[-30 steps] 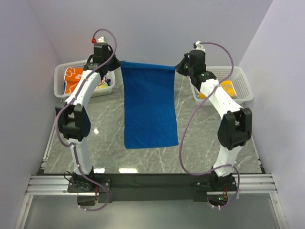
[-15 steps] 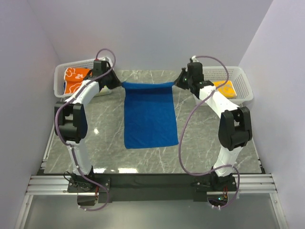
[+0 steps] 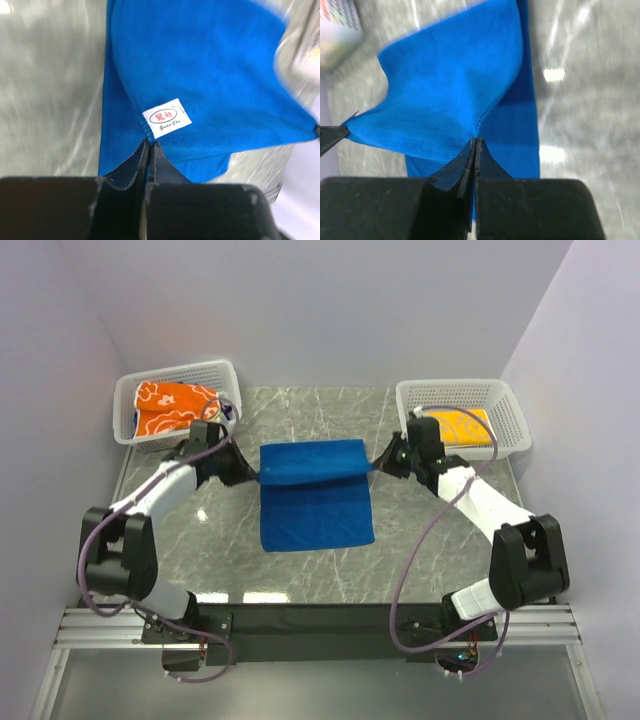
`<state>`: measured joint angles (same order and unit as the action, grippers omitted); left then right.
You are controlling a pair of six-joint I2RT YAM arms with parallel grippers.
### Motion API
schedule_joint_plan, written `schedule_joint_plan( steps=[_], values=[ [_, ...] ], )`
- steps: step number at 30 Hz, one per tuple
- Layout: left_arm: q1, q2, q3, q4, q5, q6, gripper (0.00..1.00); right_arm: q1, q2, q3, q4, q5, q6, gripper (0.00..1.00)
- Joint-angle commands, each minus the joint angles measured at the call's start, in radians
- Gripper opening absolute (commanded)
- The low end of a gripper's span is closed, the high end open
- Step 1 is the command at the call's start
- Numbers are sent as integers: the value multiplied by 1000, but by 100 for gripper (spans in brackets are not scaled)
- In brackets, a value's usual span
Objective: Fold and stack the towels
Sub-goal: Fold the towel
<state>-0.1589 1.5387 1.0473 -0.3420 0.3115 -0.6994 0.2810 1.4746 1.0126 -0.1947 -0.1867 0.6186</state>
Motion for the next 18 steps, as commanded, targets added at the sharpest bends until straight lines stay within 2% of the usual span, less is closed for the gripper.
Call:
schedule_joint_plan(
  steps=[1, 11, 18],
  values=[
    [-48, -95, -105, 25, -12, -12, 1, 15, -80, -104, 9, -10, 3, 0],
    [-90, -281, -222, -31, -114, -20, 1, 58, -256, -276, 9, -11, 18, 0],
    [-122, -335, -387, 41, -114, -71, 1, 72, -261, -387, 63, -16, 41, 0]
  ],
)
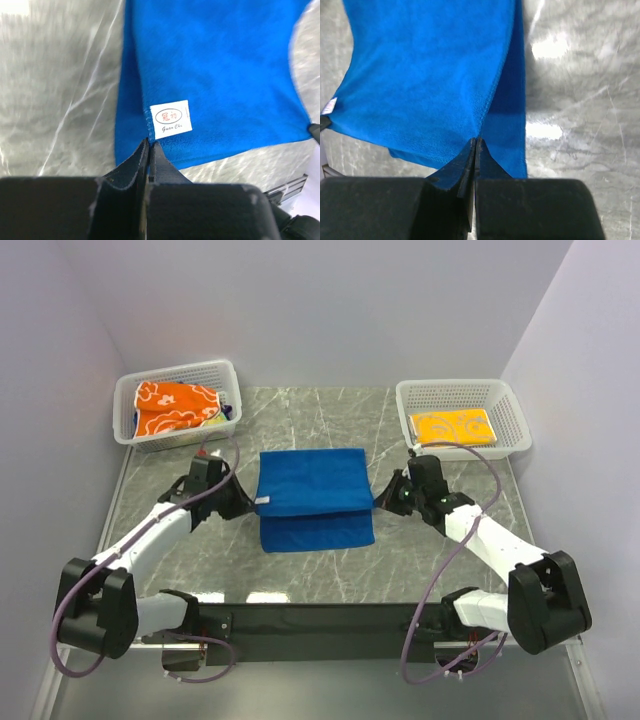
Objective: Fold and stack the towels
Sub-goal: Fold the towel
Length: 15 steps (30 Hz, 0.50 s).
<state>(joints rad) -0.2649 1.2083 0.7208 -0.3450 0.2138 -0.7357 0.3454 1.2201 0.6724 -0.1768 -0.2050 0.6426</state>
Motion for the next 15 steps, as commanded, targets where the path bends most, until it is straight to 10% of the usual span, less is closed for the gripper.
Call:
schedule_joint_plan(
  steps=[1, 15],
  values=[
    [-26, -3, -79, 57, -16, -40, 1, 9, -4, -57, 51, 9, 19, 0],
    [-128, 16, -258, 144, -100, -120, 1, 9, 82, -181, 131, 15, 25, 0]
  ],
)
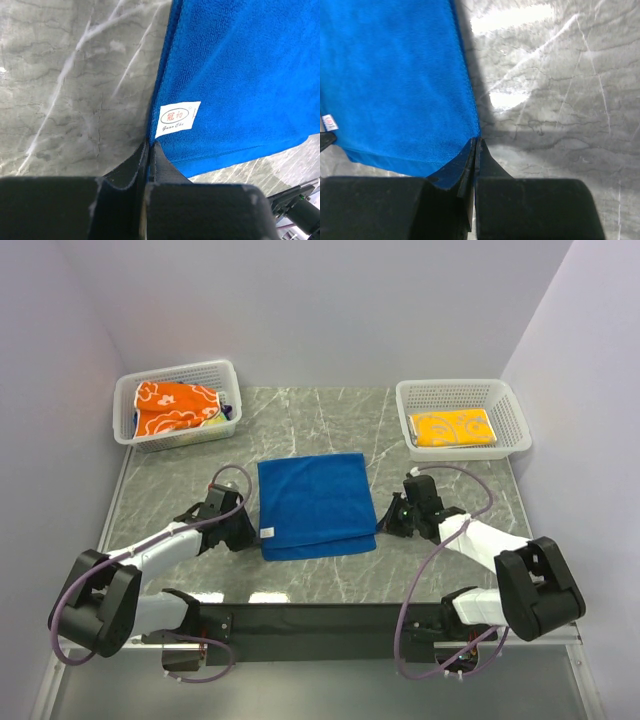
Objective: Fold and stack the towels
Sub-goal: Fold the towel
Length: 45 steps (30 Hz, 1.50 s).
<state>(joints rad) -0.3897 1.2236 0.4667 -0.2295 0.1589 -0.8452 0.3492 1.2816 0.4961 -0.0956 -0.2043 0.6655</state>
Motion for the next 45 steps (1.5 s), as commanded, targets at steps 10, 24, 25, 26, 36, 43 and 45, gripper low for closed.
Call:
schedule_joint_plan(
  steps=[10, 24, 25, 26, 36, 43, 45],
  values=[
    [-3, -50, 154, -132, -105, 35, 1, 4, -45, 99, -67, 42, -32, 0],
    [-21, -174, 99, -205, -30, 9, 1, 48, -252, -13, -145, -21, 14, 0],
    [-23, -171, 80, -196, -19, -3, 1, 51, -240, -31, -124, -24, 20, 0],
    [-34, -170, 46, -183, -12, -11, 1, 56, -232, -48, -113, -26, 29, 0],
    [-106, -157, -48, -106, -25, -75, 2, 57, -134, -137, -20, 49, 40, 0],
    [-109, -161, 2, -142, -59, -60, 1, 56, -168, -97, -64, 60, 33, 0],
    [-107, -171, 30, -175, -73, -57, 1, 57, -204, -58, -114, 68, 23, 0]
  ],
)
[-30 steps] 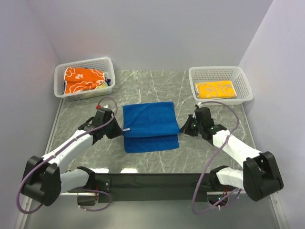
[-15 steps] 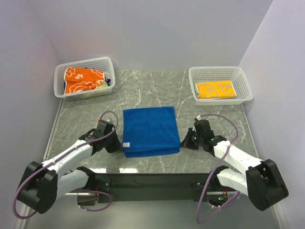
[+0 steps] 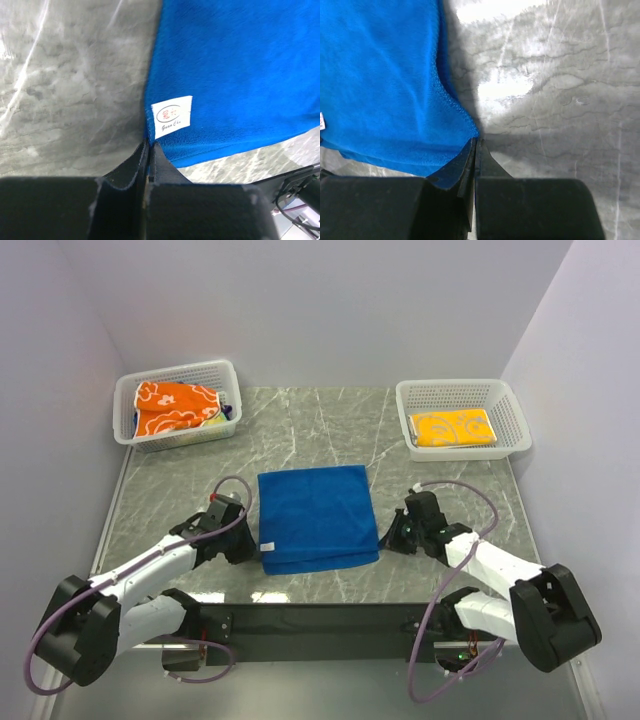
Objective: Fold and stack the towels
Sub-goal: Fold the towel
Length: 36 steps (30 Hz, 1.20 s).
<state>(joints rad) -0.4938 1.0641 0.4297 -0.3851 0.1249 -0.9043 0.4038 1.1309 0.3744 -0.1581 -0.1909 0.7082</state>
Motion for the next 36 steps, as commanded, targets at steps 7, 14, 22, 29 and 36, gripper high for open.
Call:
schedule_joint_plan(
  steps=[7, 14, 22, 29, 36],
  values=[
    [-6, -107, 216, -167, -65, 4, 1, 3, -184, 179, -219, 56, -55, 0],
    [-43, -194, 239, -259, -7, -45, 1, 3, -301, 167, -322, 8, -49, 0],
    [-81, -205, 80, -215, 41, -94, 2, 4, -300, 40, -255, -16, -21, 0],
    [-103, -107, -9, -112, 16, -127, 1, 6, -178, -38, -147, -16, -16, 0],
    [-147, -44, -26, -127, -25, -166, 2, 15, -155, -28, -176, -21, -18, 7]
  ],
)
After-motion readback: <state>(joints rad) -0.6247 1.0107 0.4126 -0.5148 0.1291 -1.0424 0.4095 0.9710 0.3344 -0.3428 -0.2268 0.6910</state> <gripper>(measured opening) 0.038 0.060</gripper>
